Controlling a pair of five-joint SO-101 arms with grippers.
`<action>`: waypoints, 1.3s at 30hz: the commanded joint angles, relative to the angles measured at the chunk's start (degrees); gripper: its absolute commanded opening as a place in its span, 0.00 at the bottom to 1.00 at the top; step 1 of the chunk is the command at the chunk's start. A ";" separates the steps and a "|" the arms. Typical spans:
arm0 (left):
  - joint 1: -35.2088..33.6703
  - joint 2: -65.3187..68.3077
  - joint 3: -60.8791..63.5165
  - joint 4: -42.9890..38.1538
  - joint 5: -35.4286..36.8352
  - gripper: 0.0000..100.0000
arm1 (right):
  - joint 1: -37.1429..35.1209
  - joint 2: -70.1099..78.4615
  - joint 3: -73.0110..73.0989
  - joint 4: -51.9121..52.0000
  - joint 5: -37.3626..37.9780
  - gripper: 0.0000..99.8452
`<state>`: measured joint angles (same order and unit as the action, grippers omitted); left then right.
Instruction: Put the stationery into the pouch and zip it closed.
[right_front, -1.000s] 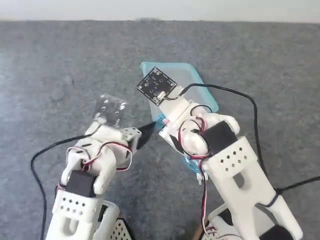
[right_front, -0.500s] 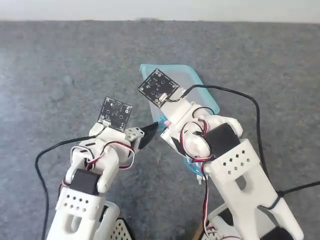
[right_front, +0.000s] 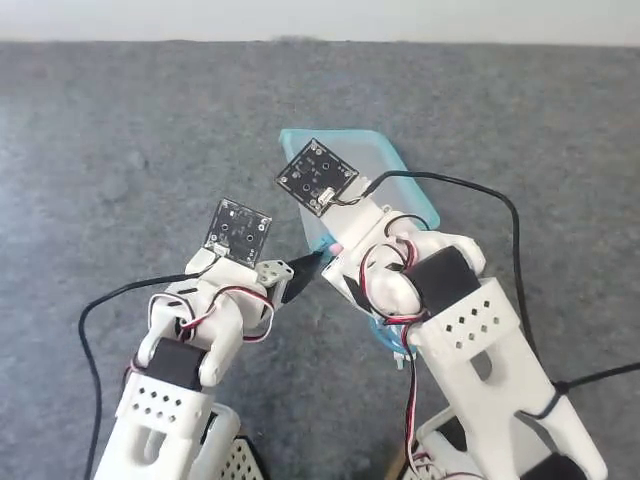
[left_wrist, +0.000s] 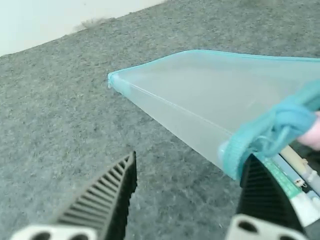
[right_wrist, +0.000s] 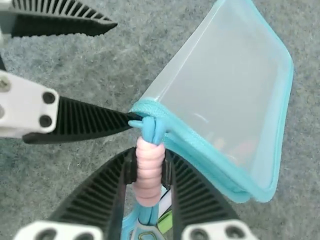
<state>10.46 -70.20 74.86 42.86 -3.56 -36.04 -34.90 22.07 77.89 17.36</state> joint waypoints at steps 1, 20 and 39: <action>0.70 0.44 -0.57 -1.76 -0.44 0.32 | -0.66 -3.21 -5.27 0.92 -0.70 0.01; -2.64 0.26 0.31 -5.98 1.67 0.32 | -6.20 -3.21 -3.69 4.44 1.76 0.01; -4.40 -0.18 -0.48 -4.31 1.85 0.32 | 2.07 -2.59 -2.46 4.09 1.58 0.01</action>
<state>6.51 -70.20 77.05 38.46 -2.68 -34.99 -34.90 20.22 82.02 18.51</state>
